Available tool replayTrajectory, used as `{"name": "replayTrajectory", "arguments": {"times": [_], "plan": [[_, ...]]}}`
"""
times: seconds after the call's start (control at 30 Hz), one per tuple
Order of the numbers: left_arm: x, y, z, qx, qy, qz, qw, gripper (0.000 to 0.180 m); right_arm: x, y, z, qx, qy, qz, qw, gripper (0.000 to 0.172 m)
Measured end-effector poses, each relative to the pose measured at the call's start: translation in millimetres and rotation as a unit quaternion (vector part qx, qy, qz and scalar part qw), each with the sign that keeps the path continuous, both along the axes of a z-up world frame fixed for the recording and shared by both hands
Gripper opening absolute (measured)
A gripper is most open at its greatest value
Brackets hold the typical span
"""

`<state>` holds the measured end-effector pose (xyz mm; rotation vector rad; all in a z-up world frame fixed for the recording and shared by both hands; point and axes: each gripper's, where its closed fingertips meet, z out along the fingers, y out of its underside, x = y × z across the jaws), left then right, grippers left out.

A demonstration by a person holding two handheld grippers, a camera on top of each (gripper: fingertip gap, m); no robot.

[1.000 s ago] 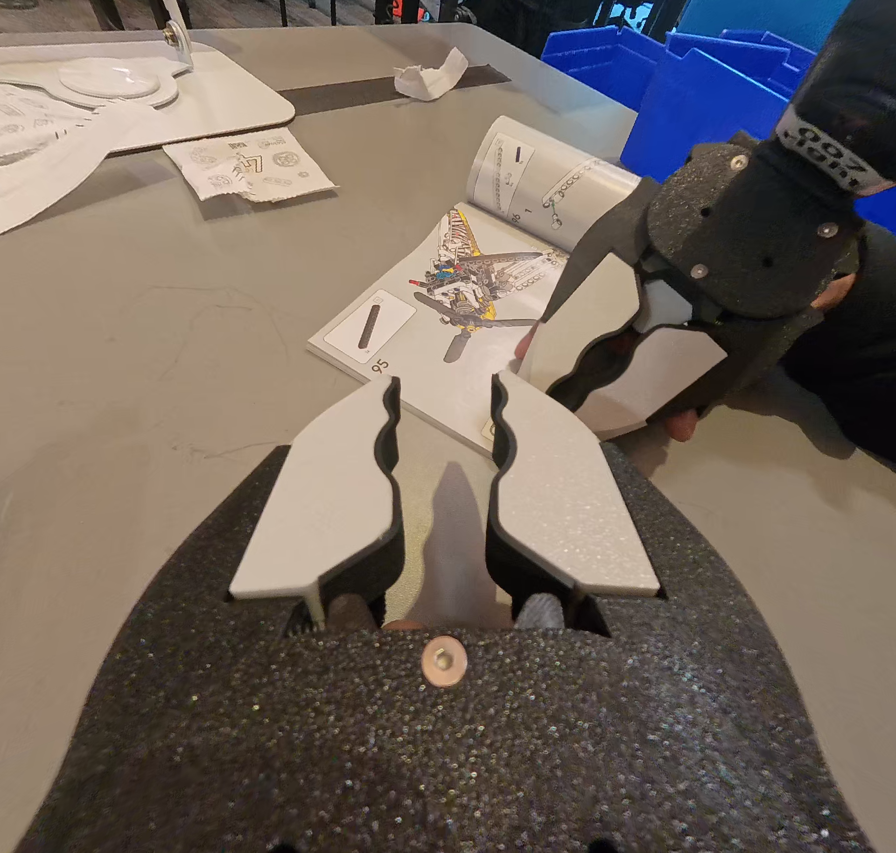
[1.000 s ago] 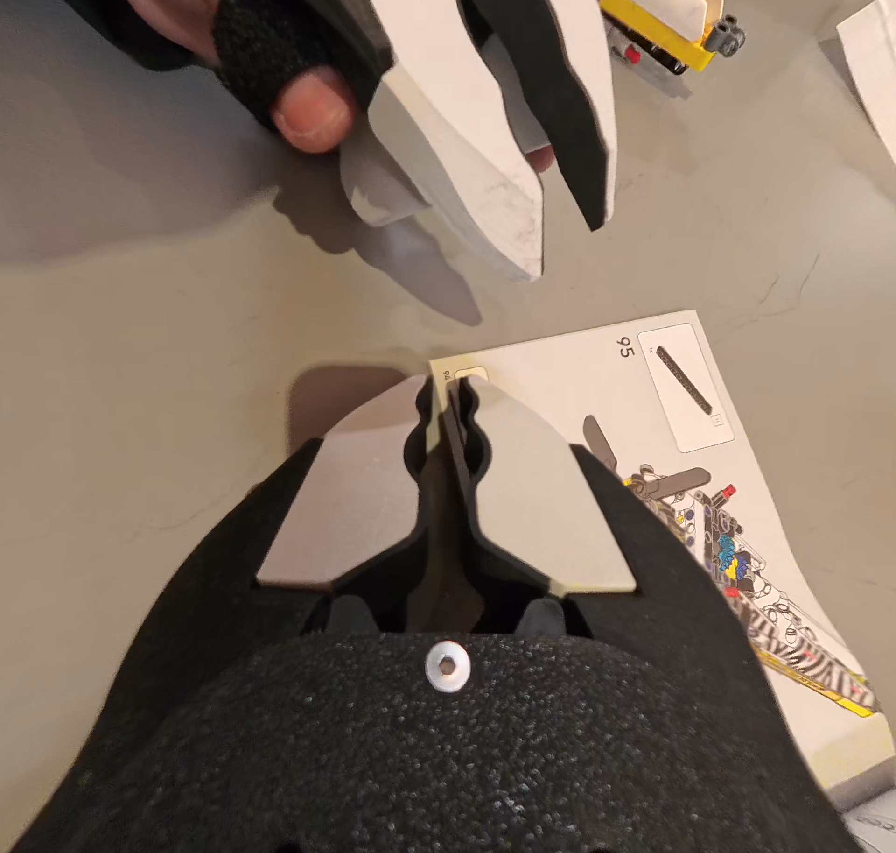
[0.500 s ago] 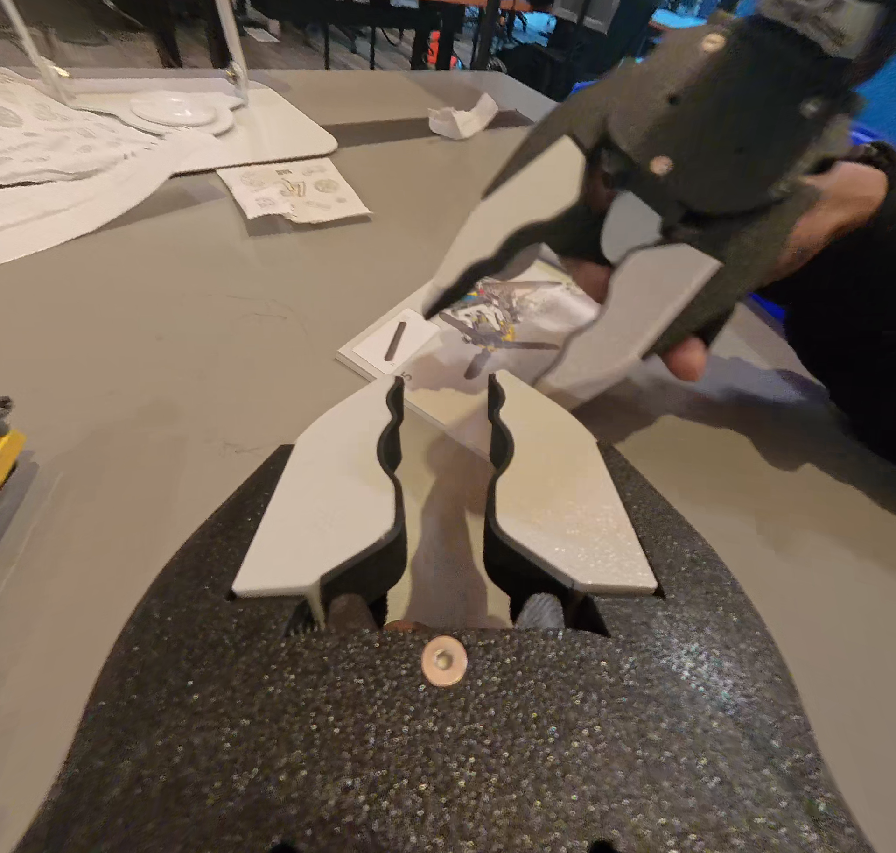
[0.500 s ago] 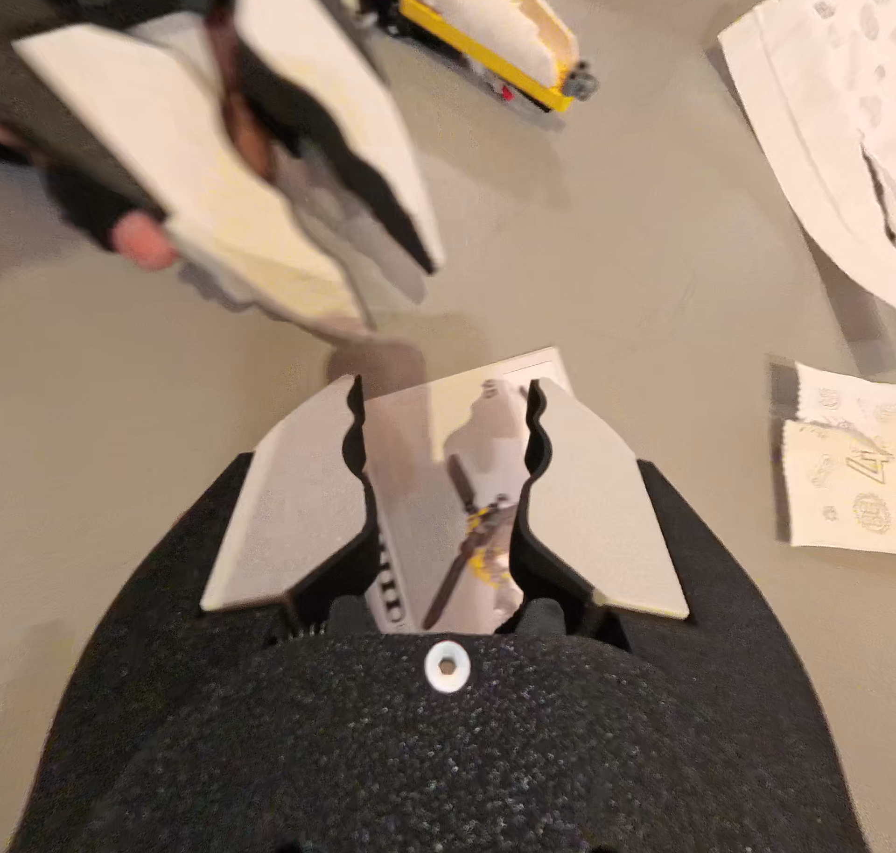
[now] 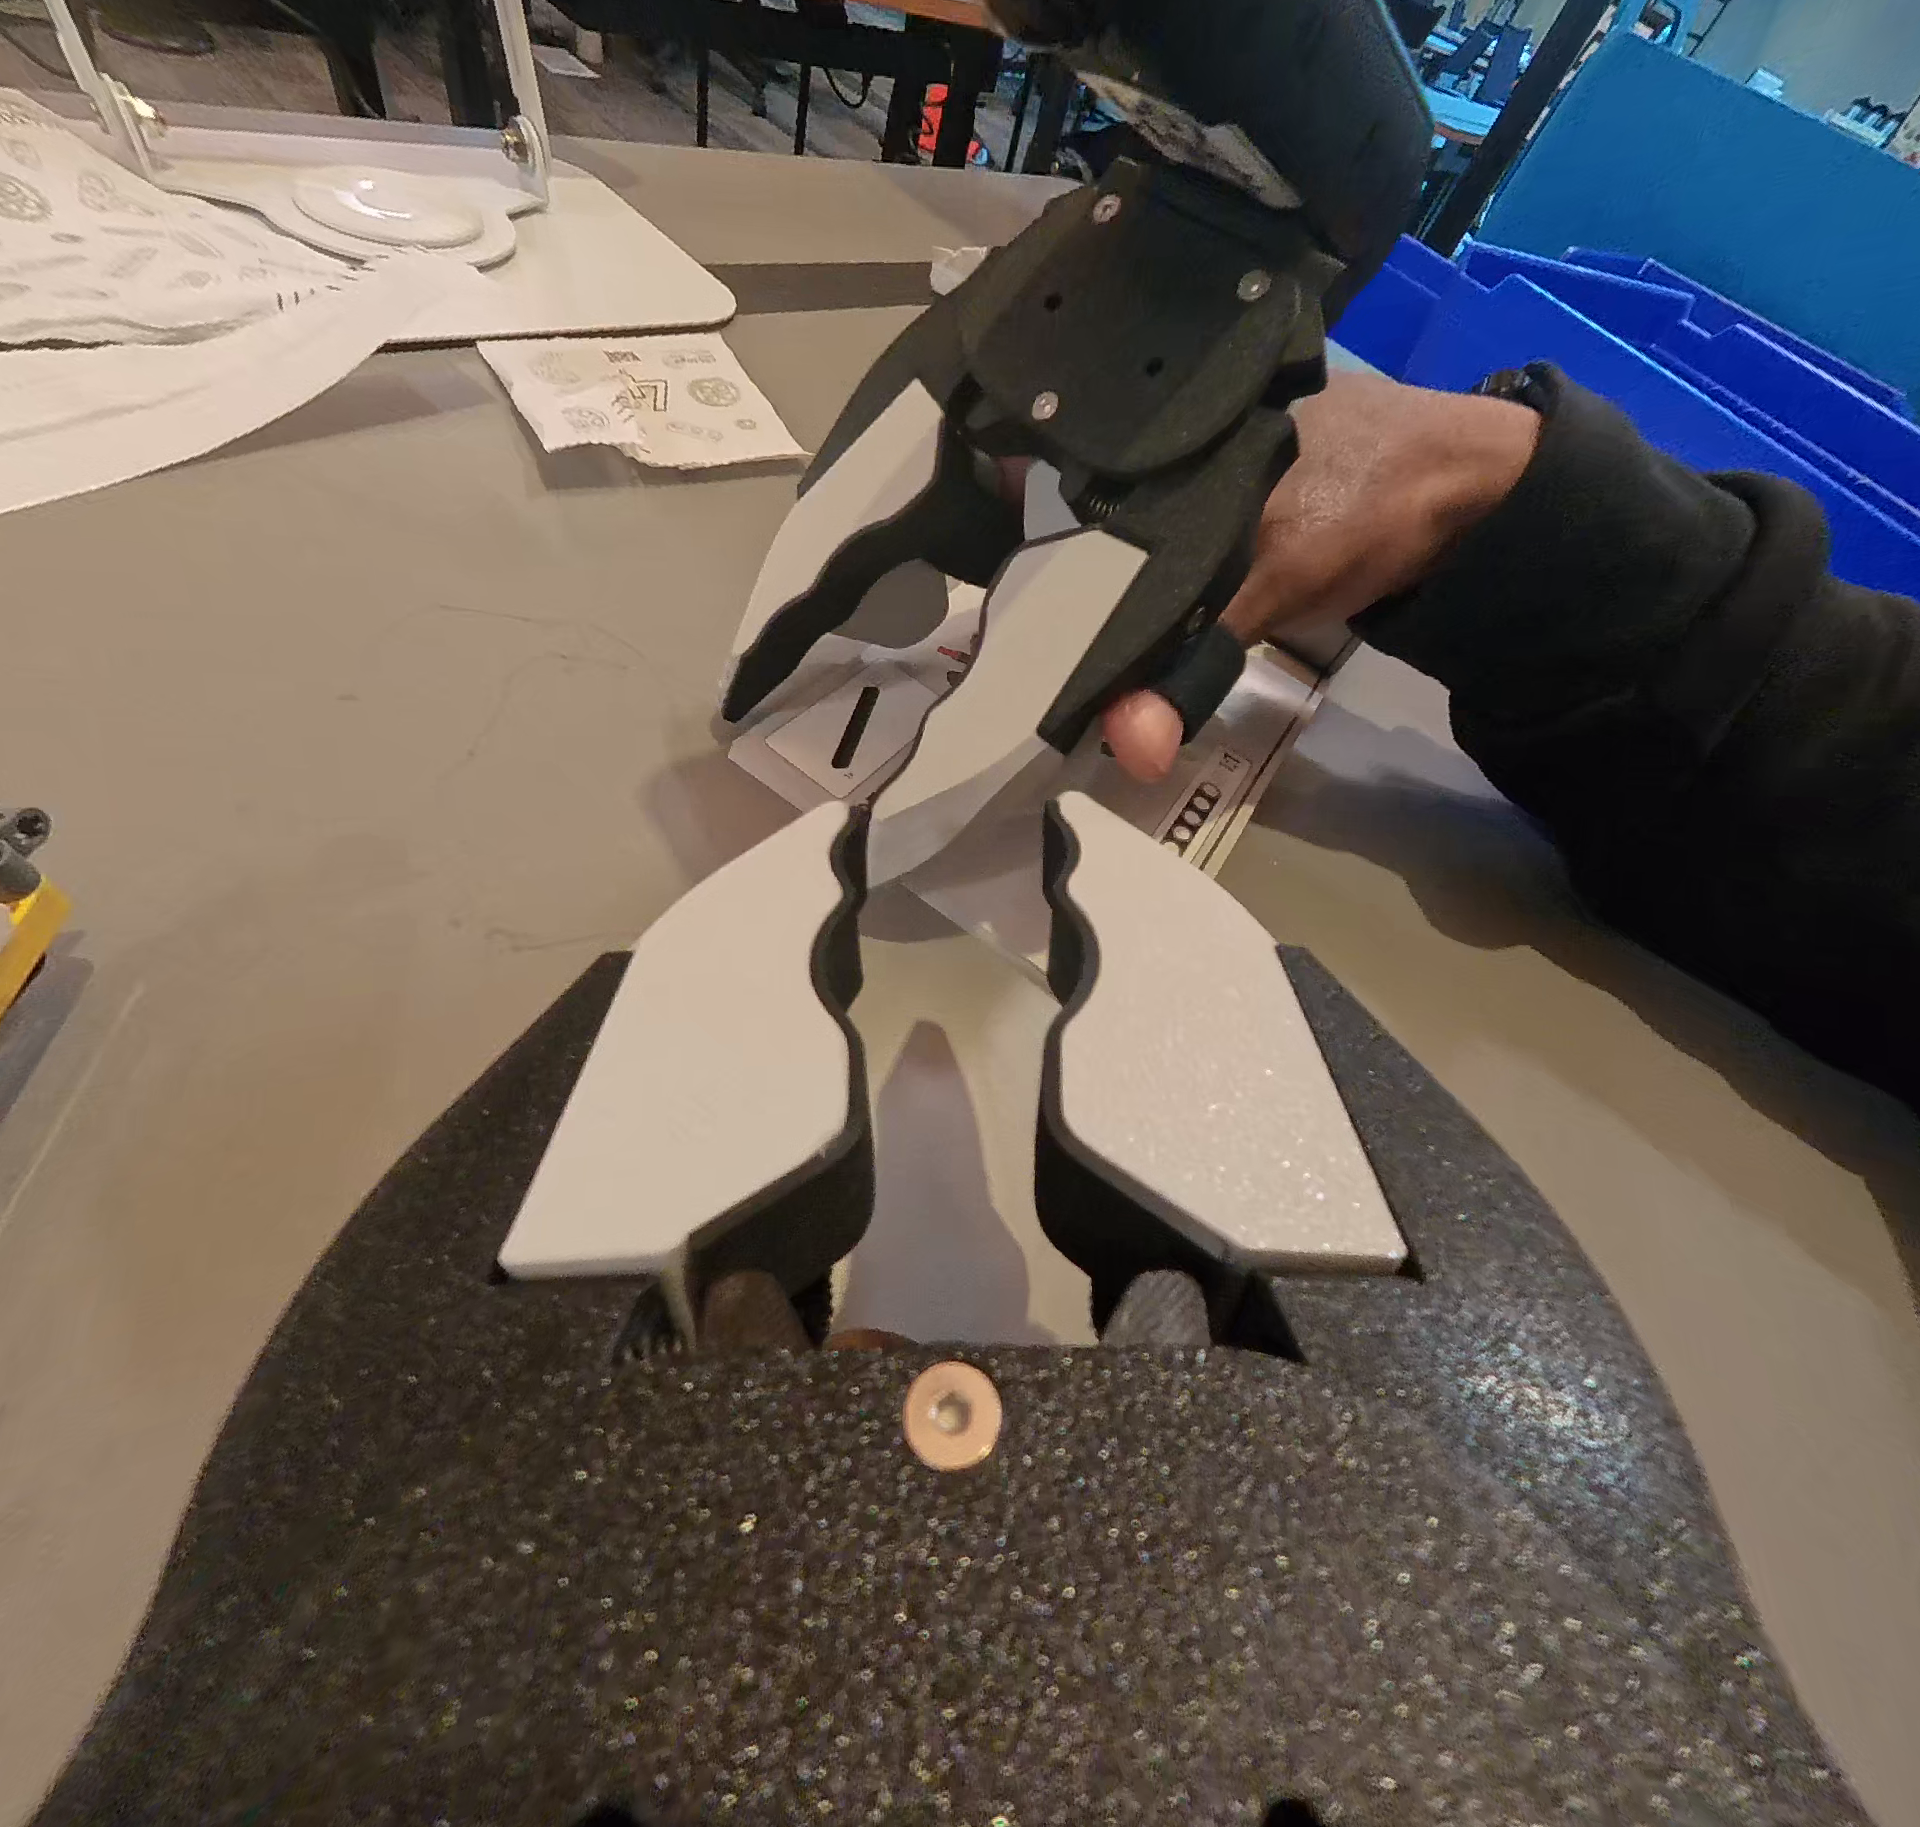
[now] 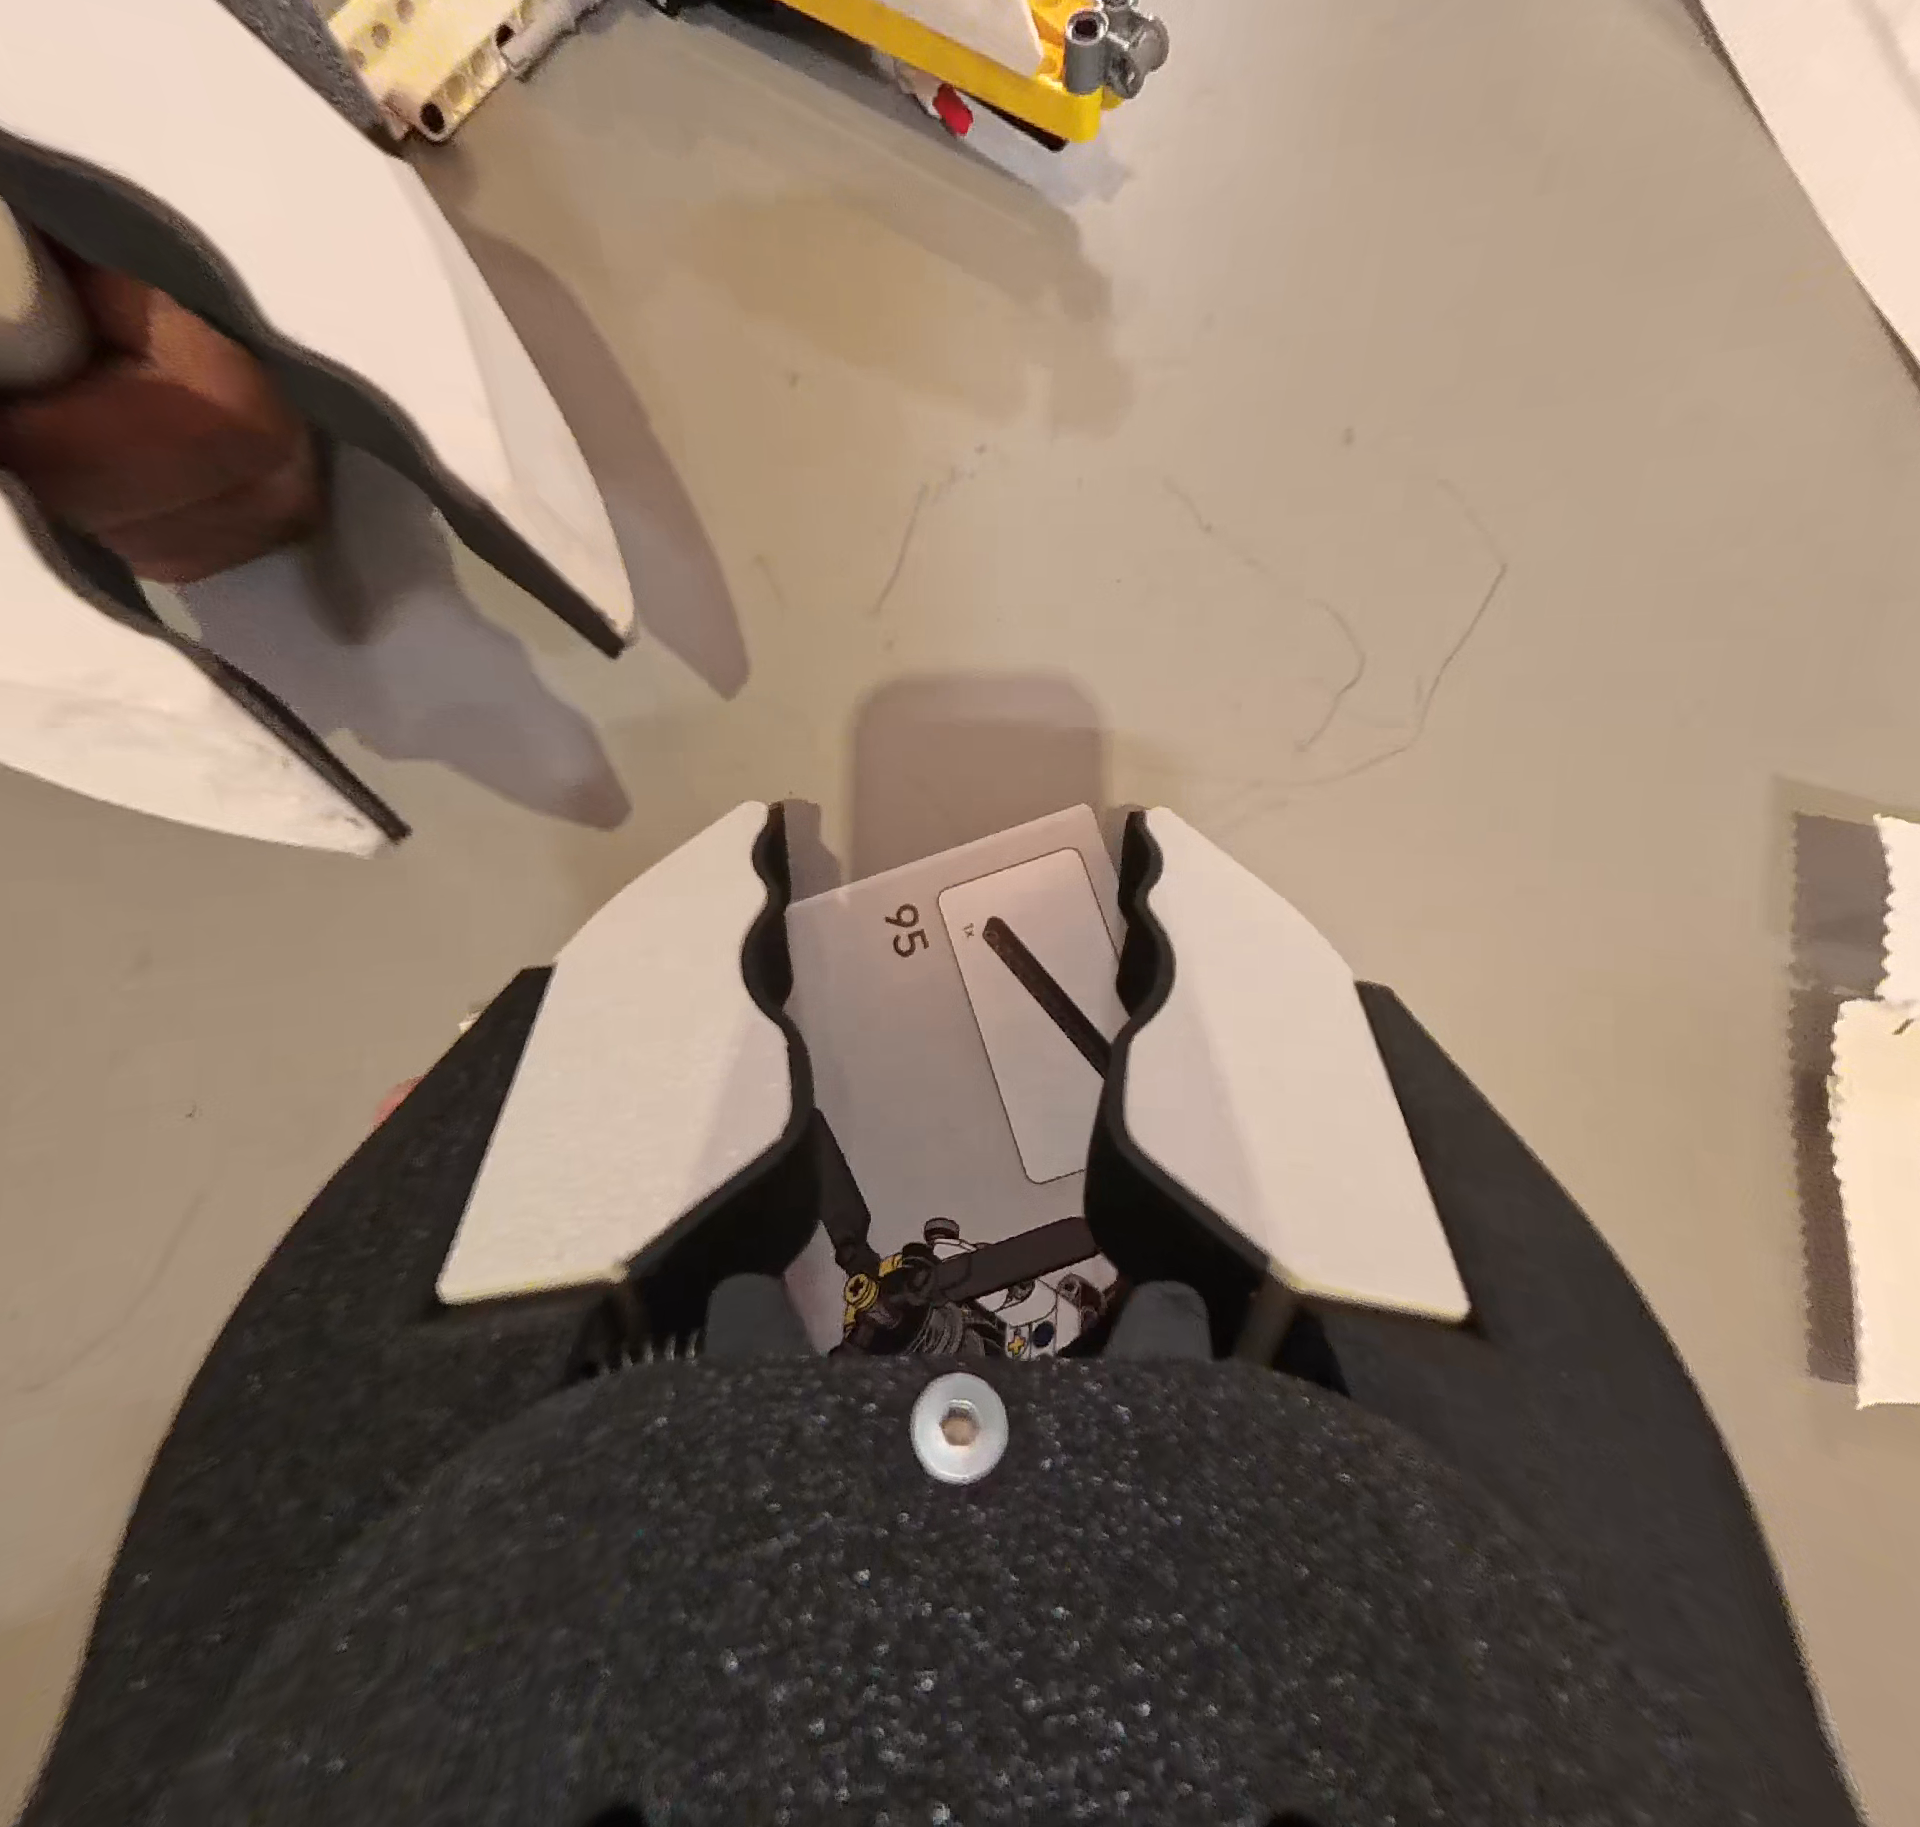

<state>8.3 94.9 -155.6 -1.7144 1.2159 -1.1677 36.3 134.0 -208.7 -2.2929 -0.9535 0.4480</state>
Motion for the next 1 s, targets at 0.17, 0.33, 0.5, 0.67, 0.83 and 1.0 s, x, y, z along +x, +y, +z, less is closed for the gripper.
{"name": "replayTrajectory", "arguments": {"times": [0.17,0.33,0.5,0.67,0.83,1.0], "plan": [[1,0,-1,-0.011,0.003,-0.003,1.0,0.034,2,-4,-4,0.004,-0.002,0.0,1.0,0.061],[1,0,-2,-0.011,0.005,-0.005,1.0,0.033,1,-8,-4,0.017,0.001,0.001,1.0,0.059],[1,-1,-2,-0.01,0.005,-0.006,1.0,0.033,1,-9,-2,0.034,-0.002,0.001,0.999,0.056],[1,-1,-2,-0.011,0.005,-0.007,1.0,0.033,1,-9,1,0.045,-0.003,0.004,0.999,0.048],[1,-1,-2,-0.011,0.005,-0.007,1.0,0.033,2,-10,6,0.059,-0.003,0.002,0.998,0.046],[1,1,-5,-0.004,0.017,-0.003,1.0,0.033,2,-15,8,0.071,0.003,0.002,0.997,0.044]]}}
